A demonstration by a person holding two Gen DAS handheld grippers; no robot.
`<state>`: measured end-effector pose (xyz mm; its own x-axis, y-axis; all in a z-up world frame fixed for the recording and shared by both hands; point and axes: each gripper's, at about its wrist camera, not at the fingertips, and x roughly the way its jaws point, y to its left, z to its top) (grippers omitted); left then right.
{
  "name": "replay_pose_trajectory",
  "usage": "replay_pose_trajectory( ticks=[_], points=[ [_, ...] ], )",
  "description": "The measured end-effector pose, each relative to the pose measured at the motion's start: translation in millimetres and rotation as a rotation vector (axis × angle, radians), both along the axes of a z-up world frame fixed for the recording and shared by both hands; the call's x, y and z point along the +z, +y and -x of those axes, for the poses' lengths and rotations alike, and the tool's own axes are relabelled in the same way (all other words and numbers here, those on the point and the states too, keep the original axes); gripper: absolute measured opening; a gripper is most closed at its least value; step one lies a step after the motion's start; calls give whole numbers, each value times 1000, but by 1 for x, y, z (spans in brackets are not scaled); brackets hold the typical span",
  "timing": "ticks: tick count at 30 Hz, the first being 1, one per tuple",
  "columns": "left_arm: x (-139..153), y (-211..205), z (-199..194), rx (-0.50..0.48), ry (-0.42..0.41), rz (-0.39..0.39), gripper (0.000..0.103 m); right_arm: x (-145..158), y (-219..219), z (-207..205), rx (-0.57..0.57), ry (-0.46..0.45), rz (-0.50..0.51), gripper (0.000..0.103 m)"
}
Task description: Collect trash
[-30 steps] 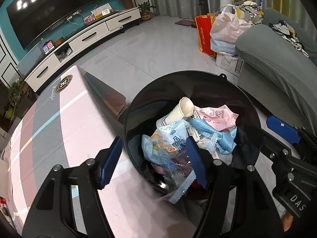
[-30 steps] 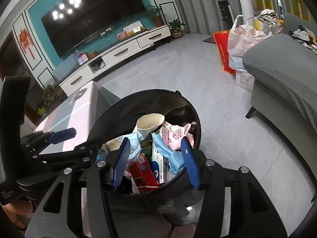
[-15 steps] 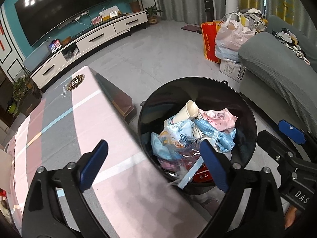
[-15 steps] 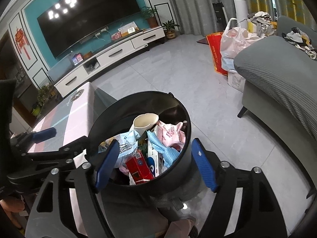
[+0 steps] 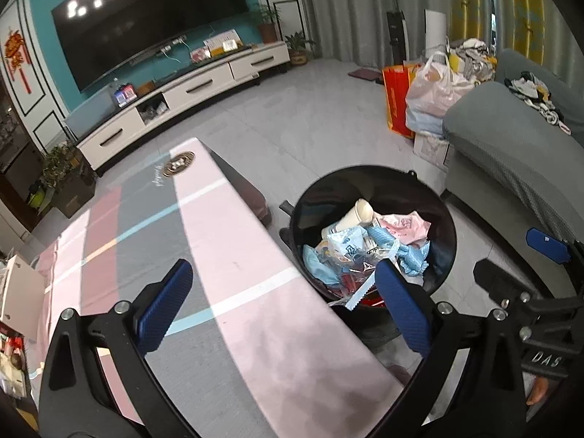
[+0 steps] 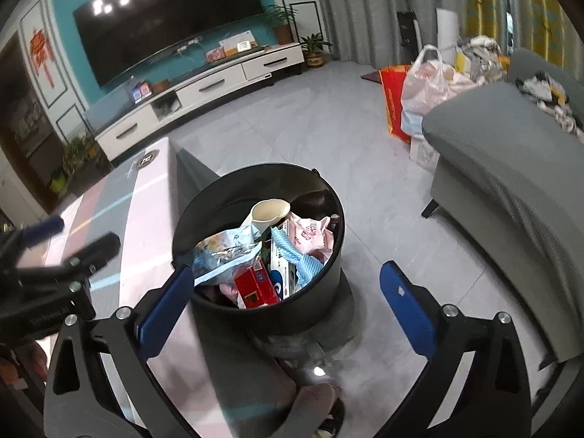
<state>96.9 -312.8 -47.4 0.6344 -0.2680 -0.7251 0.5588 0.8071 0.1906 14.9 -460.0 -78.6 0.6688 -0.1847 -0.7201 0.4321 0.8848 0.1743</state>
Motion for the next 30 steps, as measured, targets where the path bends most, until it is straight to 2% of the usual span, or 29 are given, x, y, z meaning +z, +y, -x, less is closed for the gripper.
replay_pose_trajectory(
  ticks=[6, 12, 16, 19, 22, 30],
  points=[
    [25, 24, 22, -1, -1, 35, 100, 32, 23, 19, 13, 15, 77, 100],
    [56, 45, 51, 5, -10, 84, 100, 61, 44, 39, 32, 7, 112, 100],
    [77, 60, 71, 27, -52, 95, 100, 77, 57, 52, 45, -2, 131, 100],
    [92, 71, 82, 30, -52, 120, 100, 86, 65, 60, 48, 3, 150, 100],
    [105, 78, 93, 53, -91, 109, 100, 98, 74, 68, 55, -15, 164, 100],
    [123, 89, 111, 67, -117, 140, 100, 121, 88, 85, 36, -59, 210, 100]
  ],
)
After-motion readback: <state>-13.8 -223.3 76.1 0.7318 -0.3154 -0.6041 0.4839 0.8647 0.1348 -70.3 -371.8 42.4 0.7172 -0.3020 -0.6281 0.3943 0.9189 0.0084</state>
